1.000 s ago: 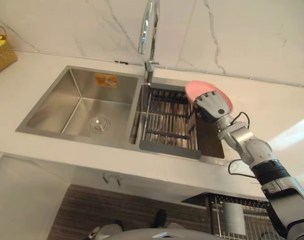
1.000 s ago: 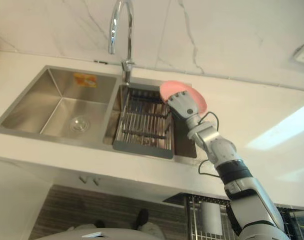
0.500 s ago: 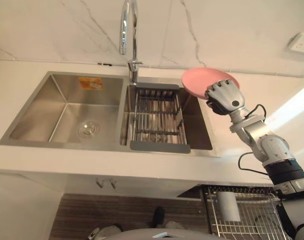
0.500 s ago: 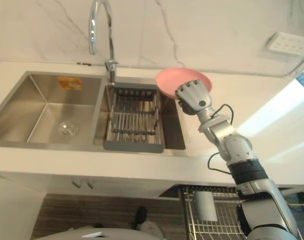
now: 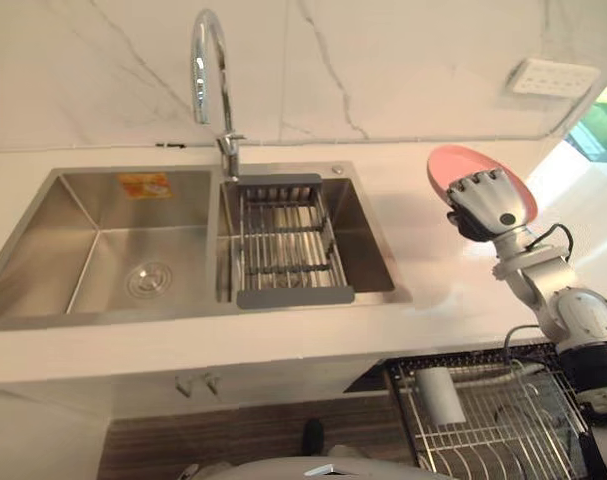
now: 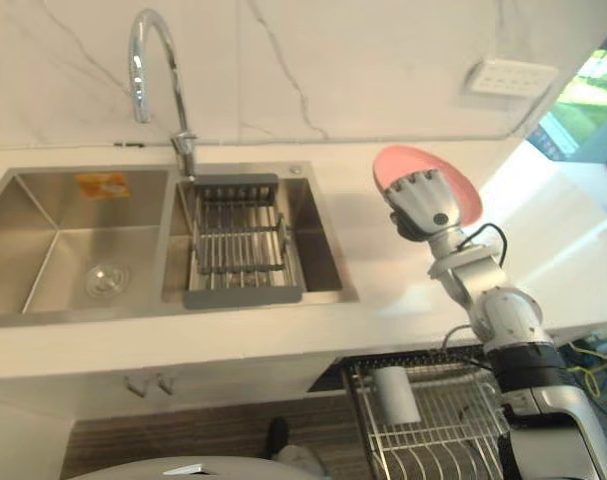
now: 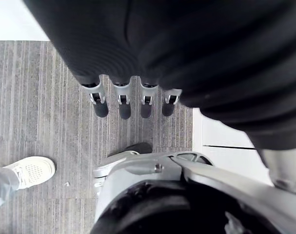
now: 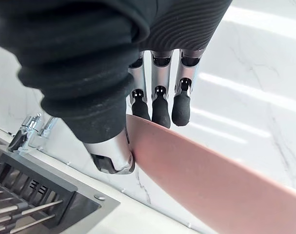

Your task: Walk over to the sink, pick up the cup, carry it to the dishwasher, place the cup inside the dishwasher, then close the dishwasher door

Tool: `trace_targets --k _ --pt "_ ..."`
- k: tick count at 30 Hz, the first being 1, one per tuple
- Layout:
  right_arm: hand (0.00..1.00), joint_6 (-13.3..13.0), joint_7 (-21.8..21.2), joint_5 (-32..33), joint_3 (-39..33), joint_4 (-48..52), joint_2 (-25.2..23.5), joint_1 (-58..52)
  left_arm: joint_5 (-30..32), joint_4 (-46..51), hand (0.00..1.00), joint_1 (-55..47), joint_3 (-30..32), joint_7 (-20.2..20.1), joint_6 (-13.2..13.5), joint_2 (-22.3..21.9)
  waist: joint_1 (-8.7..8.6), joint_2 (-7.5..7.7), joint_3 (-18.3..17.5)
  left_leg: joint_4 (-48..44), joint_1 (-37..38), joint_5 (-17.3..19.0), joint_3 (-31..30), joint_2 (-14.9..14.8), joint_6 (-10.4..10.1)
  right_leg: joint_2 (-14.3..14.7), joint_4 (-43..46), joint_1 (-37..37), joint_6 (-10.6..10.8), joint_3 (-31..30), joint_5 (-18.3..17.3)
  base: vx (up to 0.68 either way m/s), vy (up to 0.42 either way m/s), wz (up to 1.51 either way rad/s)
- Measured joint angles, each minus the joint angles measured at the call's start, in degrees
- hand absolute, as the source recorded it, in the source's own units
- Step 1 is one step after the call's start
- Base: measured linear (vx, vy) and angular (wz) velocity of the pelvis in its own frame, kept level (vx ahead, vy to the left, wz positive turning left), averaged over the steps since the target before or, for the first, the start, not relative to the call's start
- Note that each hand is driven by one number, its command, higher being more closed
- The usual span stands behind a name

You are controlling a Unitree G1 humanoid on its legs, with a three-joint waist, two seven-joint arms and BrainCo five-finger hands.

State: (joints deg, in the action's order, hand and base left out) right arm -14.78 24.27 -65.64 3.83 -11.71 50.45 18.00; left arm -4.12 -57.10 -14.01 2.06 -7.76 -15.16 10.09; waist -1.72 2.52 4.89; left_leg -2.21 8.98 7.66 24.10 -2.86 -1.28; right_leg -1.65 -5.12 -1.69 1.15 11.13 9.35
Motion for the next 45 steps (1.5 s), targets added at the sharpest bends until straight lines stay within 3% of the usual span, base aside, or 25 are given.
trace_targets --k 9,16,18,22,23,25,32,40,45 --pt "1.0 0.03 -2.05 -0.04 -0.47 -0.02 1.05 -2.1 2.09 0.01 0.0 0.03 -0.53 -0.05 -0.21 -0.04 -0.99 -0.01 -1.0 -3.74 0.33 3.49 3.0 -0.09 0.49 0.55 0.01 -0.47 0.62 -4.43 0.69 -0.01 0.046 -0.29" --pt "1.0 1.27 -1.46 0.02 -5.57 -0.43 2.25 -6.98 5.05 0.24 0.0 -0.26 -0.54 -0.55 -1.85 0.05 -2.03 0.1 -1.21 -6.4 1.09 5.57 7.96 -0.2 0.75 0.43 0.04 -1.07 0.48 -5.73 0.57 -0.02 0.056 -0.38" --pt "1.0 1.55 -0.39 0.03 -6.74 -0.42 2.25 -8.27 5.56 0.28 0.0 -0.19 -0.54 -0.55 -2.53 0.11 -2.2 -0.01 -1.21 -7.15 0.72 6.2 10.1 -0.53 0.69 -0.21 0.07 -2.01 0.01 -2.76 0.27 -0.01 0.039 -0.59" --pt "1.0 2.57 0.31 0.07 -7.01 -0.52 2.18 -10.2 5.42 0.39 0.0 -0.19 -0.36 -0.54 -3.99 0.31 -2.75 -0.68 -0.99 -7.93 0.68 6.94 14.34 -2.62 0.49 -1.98 3.17 -2.96 -4.96 12.99 -3.48 0.04 -0.002 -0.56" --pt "1.0 2.69 0.89 0.1 -7.08 -0.57 2.19 -10.19 5.37 0.42 0.0 -0.21 0.13 -0.54 -4.25 0.42 -2.64 -0.5 -0.97 -8.4 0.71 7.35 15.4 -2.96 -0.1 -2.86 4.61 -3.54 -5.21 16.64 -3.58 0.07 -0.052 -0.72" --pt "1.0 3.42 2.19 0.67 -7.31 -1.3 2.19 -10.2 5.3 0.39 0.0 -0.3 0.7 -0.51 -4.3 0.47 -2.52 -0.04 -0.99 -8.97 1.22 8.39 15.45 -2.85 -0.59 -2.92 4.87 -3.98 -3.57 16.05 -0.45 0.06 -0.063 -0.57" --pt "1.0 5.33 4.22 3.05 -10.06 -7.29 2.22 -10.64 3.61 1.83 0.0 -0.28 0.66 -0.14 -4.48 -0.67 -2.6 -1.1 -0.54 -8.64 2.3 8.81 15.32 -3.99 -1.31 -0.93 4.37 -3.83 -3.06 14.45 -0.08 0.02 -0.022 -0.19" --pt "1.0 4.88 5.1 3.32 -11.29 -7.17 2.2 -14.36 3.09 2.46 0.0 -0.34 0.54 -0.08 -4.47 -1.15 -2.97 -1.34 0.54 -7.62 4.27 8.8 15.48 -3.11 -1.31 -1.3 4.86 -2.77 -2.65 13.74 0.15 -0.04 0.035 -0.02" --pt "1.0 4.87 5.02 3.36 -11.41 -7.13 0.42 -15.92 3.1 2.38 0.0 -0.34 0.32 -0.03 -4.52 -1.17 -3.07 -1.67 2.15 -7.29 5.17 8.79 16.26 -2.67 -1.29 -2.43 6.56 -3.3 -2.73 15.0 -1.52 -0.05 0.02 -0.07"
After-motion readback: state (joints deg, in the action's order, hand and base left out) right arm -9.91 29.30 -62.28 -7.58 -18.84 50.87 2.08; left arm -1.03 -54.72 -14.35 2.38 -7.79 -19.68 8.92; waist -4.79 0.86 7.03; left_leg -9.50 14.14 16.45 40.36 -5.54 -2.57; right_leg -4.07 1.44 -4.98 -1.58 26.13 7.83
